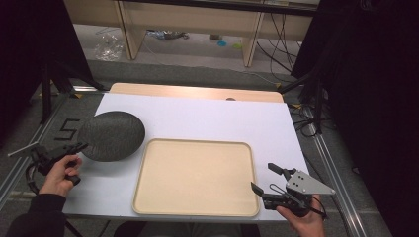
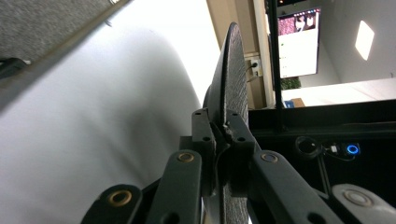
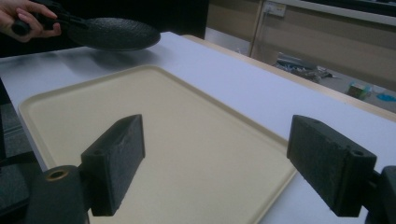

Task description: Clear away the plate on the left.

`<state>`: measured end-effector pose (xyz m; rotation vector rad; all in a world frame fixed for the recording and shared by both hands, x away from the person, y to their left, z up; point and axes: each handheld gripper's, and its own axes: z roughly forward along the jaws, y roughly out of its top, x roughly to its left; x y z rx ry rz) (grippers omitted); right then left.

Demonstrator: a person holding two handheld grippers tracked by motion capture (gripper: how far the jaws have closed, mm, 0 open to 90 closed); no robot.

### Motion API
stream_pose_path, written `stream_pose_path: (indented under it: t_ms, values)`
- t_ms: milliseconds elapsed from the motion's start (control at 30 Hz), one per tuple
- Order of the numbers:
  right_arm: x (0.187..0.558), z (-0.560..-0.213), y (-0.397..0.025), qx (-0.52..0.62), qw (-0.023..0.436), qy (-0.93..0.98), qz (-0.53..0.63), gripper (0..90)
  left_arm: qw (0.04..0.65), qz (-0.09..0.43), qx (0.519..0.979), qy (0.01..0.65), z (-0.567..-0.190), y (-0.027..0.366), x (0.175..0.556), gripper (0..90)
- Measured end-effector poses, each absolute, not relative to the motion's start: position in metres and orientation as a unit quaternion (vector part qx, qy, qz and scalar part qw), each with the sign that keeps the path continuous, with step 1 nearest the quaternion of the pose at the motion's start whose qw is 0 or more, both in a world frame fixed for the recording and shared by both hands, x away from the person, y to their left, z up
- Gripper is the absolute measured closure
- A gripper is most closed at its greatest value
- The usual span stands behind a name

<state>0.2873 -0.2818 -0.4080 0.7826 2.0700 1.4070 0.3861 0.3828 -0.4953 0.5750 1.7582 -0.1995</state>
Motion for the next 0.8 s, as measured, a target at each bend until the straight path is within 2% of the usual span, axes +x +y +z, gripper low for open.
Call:
stream_pose_path:
  t_ms: [200, 800]
  values:
    - [0.287, -0.408, -0.282, 0.289, 0.257, 0.764, 0.517, 20.3, 0.600, -0.104, 0.253, 0.752, -0.493, 0.367, 0.387, 85.1]
    - [0.287, -0.408, -0.282, 0.286, 0.256, 0.764, 0.518, 20.3, 0.599, -0.153, 0.321, 0.717, -0.481, 0.311, 0.396, 84.5]
